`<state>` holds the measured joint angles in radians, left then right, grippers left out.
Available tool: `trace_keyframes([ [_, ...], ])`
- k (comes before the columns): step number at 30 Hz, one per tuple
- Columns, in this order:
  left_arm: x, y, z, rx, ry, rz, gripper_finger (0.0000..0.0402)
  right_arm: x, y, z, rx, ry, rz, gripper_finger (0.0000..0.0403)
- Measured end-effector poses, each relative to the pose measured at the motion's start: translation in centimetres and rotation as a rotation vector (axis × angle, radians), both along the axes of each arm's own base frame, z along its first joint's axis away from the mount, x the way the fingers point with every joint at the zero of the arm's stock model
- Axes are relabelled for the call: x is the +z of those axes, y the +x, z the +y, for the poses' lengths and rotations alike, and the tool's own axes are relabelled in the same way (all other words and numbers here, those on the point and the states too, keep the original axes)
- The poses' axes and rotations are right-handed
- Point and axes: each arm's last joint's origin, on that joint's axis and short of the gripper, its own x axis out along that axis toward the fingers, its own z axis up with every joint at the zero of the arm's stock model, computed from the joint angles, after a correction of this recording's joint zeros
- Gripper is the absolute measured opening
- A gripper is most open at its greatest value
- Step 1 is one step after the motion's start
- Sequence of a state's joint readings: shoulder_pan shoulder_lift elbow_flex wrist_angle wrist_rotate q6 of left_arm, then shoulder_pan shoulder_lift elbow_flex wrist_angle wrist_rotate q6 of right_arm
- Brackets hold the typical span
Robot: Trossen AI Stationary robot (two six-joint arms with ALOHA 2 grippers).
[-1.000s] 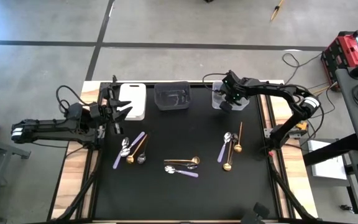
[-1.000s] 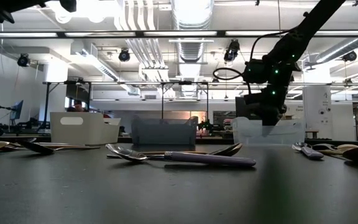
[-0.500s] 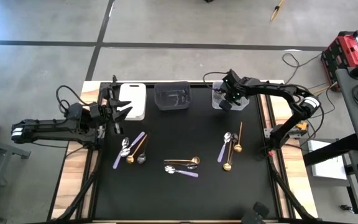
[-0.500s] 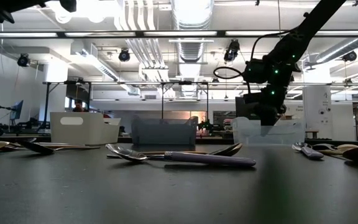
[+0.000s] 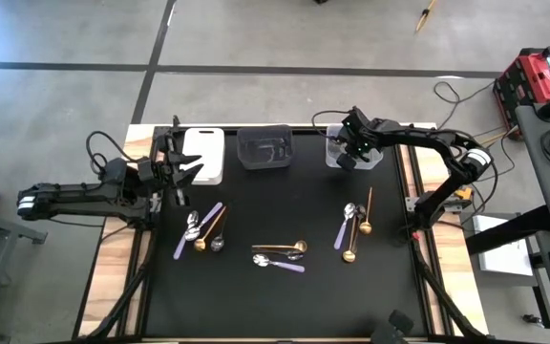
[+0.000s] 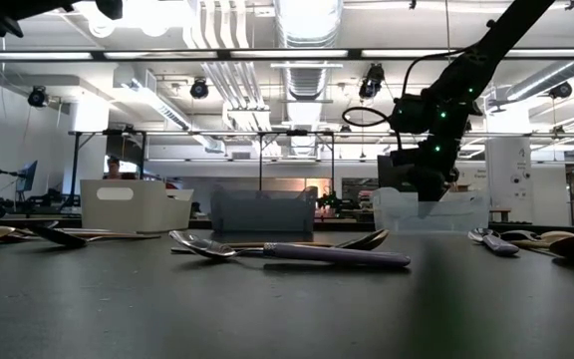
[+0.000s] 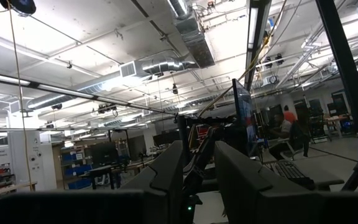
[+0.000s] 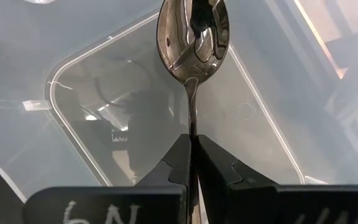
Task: Sort silverware by color (type)
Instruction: Put the black spoon into the transparent bin
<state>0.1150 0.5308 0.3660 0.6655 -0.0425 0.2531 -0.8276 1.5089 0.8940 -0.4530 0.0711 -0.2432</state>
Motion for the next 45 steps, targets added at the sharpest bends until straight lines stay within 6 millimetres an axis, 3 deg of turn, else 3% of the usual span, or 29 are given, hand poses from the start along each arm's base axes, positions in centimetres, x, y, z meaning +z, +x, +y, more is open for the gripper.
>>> trace_keyframes([
  [45,0.13,-0.07,-0.01,-0.002,-0.002,-0.016,0.0075,-0.04,-0.02,0.02,-0.024,0.008,-0.007,0.0022],
])
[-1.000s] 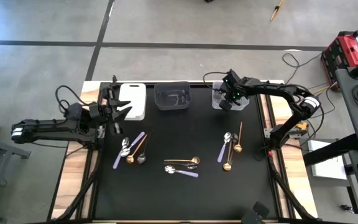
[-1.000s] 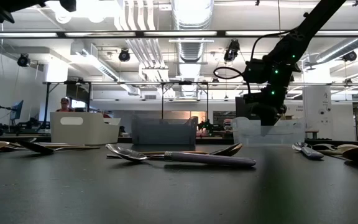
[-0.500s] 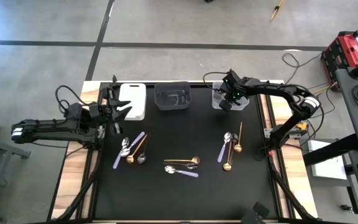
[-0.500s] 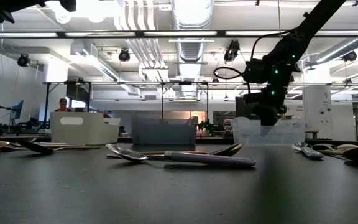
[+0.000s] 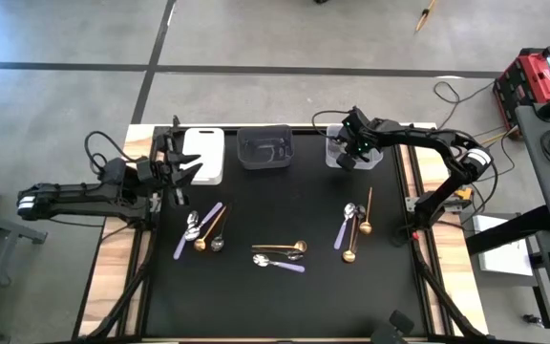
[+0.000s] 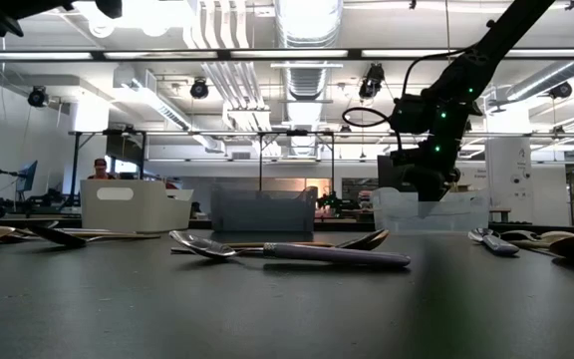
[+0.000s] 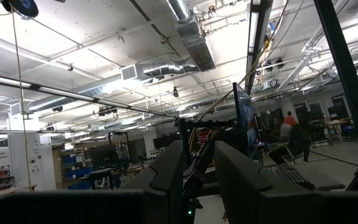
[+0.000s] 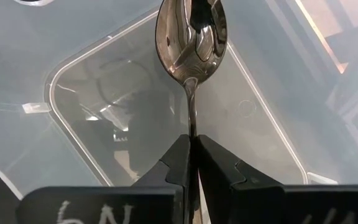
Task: Sort silverware by color (type)
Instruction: Put the black spoon into the transparent bin
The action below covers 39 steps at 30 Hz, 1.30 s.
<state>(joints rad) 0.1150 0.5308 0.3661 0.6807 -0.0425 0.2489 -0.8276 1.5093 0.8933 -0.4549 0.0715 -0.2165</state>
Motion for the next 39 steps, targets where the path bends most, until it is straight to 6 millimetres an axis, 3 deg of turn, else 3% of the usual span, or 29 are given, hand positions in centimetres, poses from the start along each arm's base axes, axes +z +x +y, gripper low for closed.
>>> trace_keyframes([
  [14,0.2,0.0,0.0,-0.018,-0.026,-0.029,0.0075,0.0,0.0,0.0,-0.024,0.005,-0.009,0.0022],
  [23,0.1,0.1,0.0,-0.093,-0.152,-0.044,0.0075,0.0,0.0,0.0,-0.034,0.008,-0.012,0.0022],
  [32,-1.8,1.2,0.0,-0.216,-0.317,0.029,0.0075,0.0,0.0,0.0,-0.056,0.016,-0.019,0.0022],
  [39,-1.8,1.7,0.0,-0.225,-0.326,0.012,0.0075,0.0,0.0,0.0,-0.056,0.015,-0.018,0.0028],
])
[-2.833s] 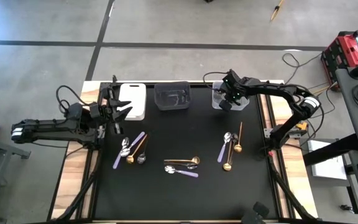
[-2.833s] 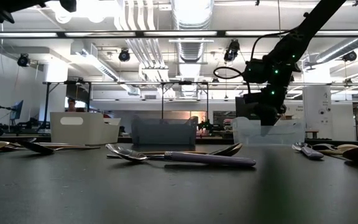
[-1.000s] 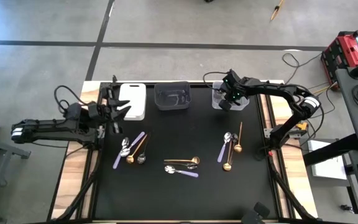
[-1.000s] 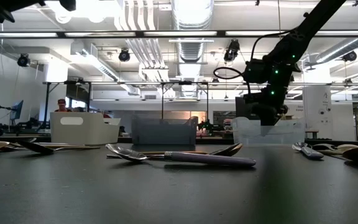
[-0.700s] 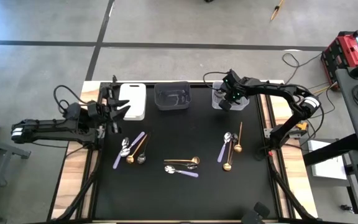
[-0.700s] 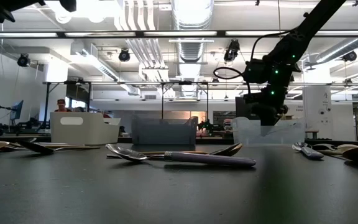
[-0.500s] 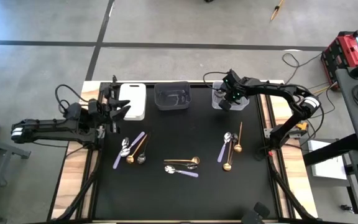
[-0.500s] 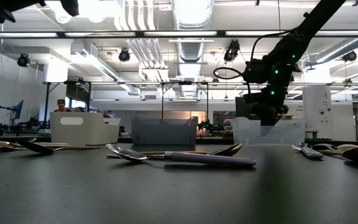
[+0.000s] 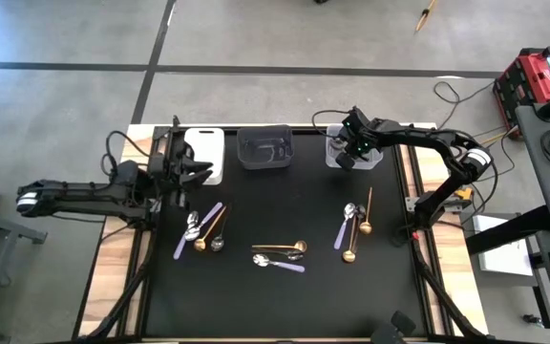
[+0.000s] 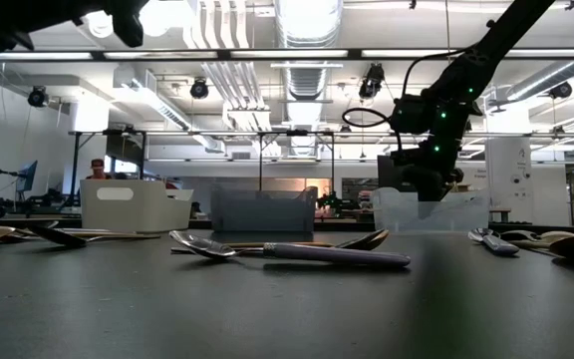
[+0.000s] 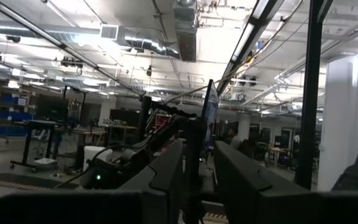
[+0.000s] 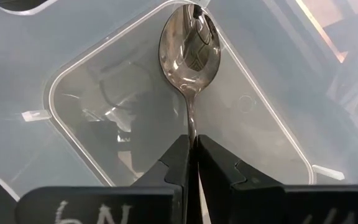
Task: Sort silverware by color (type)
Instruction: Put the black spoon into the transparent bin, then put the gold spoon into the black bin
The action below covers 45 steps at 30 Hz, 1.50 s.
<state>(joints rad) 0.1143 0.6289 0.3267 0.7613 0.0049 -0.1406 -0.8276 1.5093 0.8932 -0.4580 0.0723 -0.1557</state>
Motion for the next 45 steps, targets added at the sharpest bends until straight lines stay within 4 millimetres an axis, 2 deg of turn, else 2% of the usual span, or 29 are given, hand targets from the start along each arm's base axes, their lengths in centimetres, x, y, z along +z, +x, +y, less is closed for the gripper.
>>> trace_keyframes([
  [6,-0.3,0.4,0.0,-0.005,-0.012,0.016,0.0075,0.0,0.0,0.0,-0.004,0.001,-0.002,0.0053],
  [10,-0.5,0.8,0.1,-0.020,-0.048,0.034,0.0075,0.1,0.0,0.0,-0.010,-0.004,0.001,0.0054],
  [14,-0.9,1.3,0.2,-0.046,-0.120,0.054,0.0075,0.9,-0.1,0.1,-0.026,-0.024,-0.028,0.0054],
  [22,-3.1,3.4,0.1,-0.114,-0.310,0.192,0.0075,5.1,-0.1,1.9,-0.028,-0.121,-0.161,0.0054],
  [31,-4.4,5.9,-2.3,-0.247,-0.483,0.337,0.0075,10.7,0.9,7.7,0.136,-0.246,-0.392,0.0054],
  [35,-4.7,7.2,-3.7,-0.255,-0.547,0.525,0.0075,12.5,1.2,10.3,0.230,-0.289,-0.495,0.0054],
  [38,-4.8,7.9,-4.5,-0.223,-0.592,0.754,0.0075,13.4,1.3,11.8,0.280,-0.296,-0.555,0.0054],
  [45,-5.3,7.9,-5.6,0.039,-0.662,1.228,0.0075,13.8,1.9,14.0,0.360,-0.268,-0.594,0.0054],
])
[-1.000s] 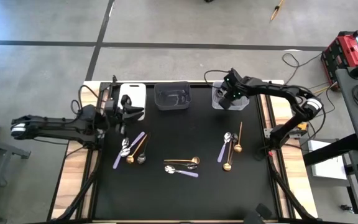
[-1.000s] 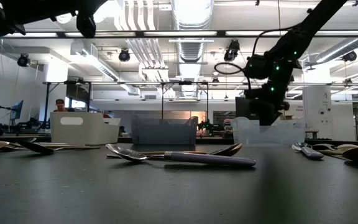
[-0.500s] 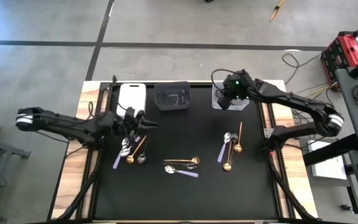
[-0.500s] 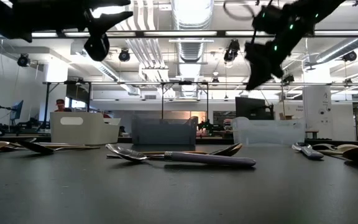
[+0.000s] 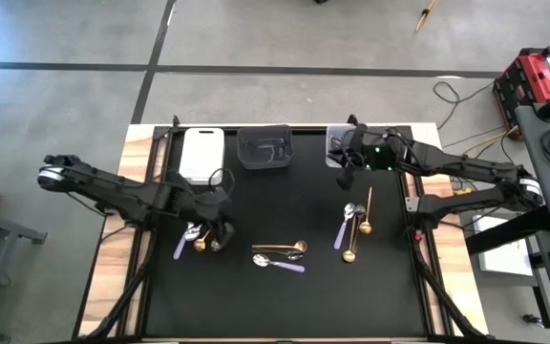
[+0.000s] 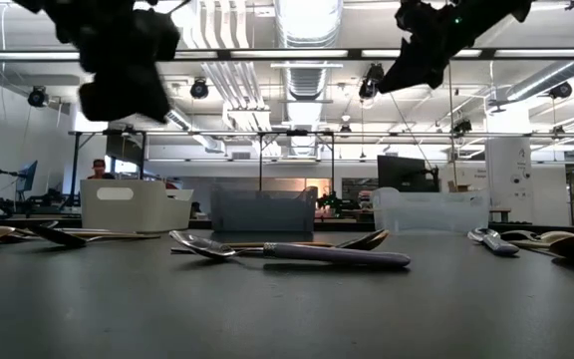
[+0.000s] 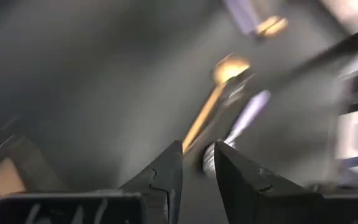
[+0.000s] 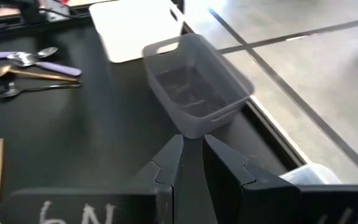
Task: Sort silverware by color (type)
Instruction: Put the gold spoon into the black bin
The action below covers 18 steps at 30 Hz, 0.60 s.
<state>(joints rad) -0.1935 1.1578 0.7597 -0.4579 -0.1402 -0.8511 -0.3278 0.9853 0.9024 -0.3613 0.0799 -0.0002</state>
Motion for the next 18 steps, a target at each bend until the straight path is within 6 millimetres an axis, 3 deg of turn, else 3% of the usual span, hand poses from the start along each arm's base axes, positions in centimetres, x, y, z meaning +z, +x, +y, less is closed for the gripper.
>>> trace_keyframes([
  [5,-0.9,0.0,-0.1,0.046,0.004,0.238,0.0075,-0.5,0.7,1.0,0.039,0.028,0.011,0.0054],
  [10,-2.3,-0.2,-0.5,0.077,-0.101,0.435,0.0075,-0.6,1.1,2.2,0.090,0.030,0.015,0.0054],
  [18,-3.9,0.3,-0.6,0.120,-0.119,0.534,0.0075,-0.9,1.6,3.6,0.162,0.022,0.035,0.0054],
])
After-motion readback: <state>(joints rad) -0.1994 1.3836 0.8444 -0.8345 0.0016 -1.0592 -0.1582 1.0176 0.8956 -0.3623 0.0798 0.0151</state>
